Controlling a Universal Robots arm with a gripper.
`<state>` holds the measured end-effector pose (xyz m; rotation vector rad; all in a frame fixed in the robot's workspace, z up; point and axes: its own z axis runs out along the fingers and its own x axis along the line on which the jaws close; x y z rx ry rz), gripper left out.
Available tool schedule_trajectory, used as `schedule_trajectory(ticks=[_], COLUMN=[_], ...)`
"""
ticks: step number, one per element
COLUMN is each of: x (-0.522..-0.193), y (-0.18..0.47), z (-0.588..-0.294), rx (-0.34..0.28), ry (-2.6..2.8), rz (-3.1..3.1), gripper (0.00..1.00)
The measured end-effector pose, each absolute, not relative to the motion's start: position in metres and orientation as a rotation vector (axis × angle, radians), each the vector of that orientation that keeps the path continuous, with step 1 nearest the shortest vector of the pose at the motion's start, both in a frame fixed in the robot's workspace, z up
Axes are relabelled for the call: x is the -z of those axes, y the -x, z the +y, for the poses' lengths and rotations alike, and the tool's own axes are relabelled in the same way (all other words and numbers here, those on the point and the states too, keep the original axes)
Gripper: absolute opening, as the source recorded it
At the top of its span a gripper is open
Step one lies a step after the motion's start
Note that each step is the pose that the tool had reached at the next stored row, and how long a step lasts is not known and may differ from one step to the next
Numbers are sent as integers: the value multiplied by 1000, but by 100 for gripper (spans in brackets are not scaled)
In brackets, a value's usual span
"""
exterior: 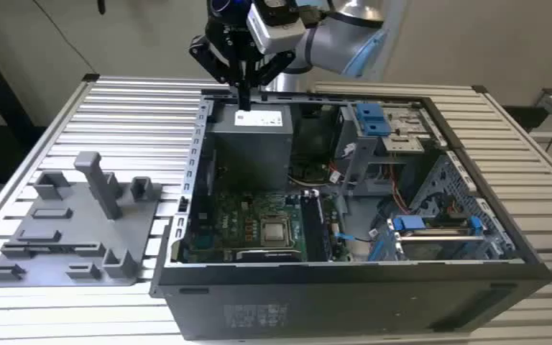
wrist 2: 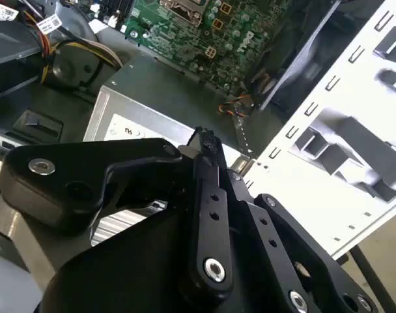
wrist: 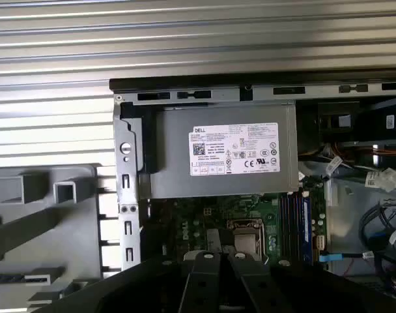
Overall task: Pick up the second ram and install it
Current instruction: 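Reach for the second ram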
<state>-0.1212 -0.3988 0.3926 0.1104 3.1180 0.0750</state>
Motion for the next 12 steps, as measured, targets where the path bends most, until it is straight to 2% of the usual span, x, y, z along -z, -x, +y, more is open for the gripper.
schedule_trajectory(ticks=[12], x=[-393], y=[124], z=[-399], rx=[-75], ry=[-110], rz=[3118], gripper=[11])
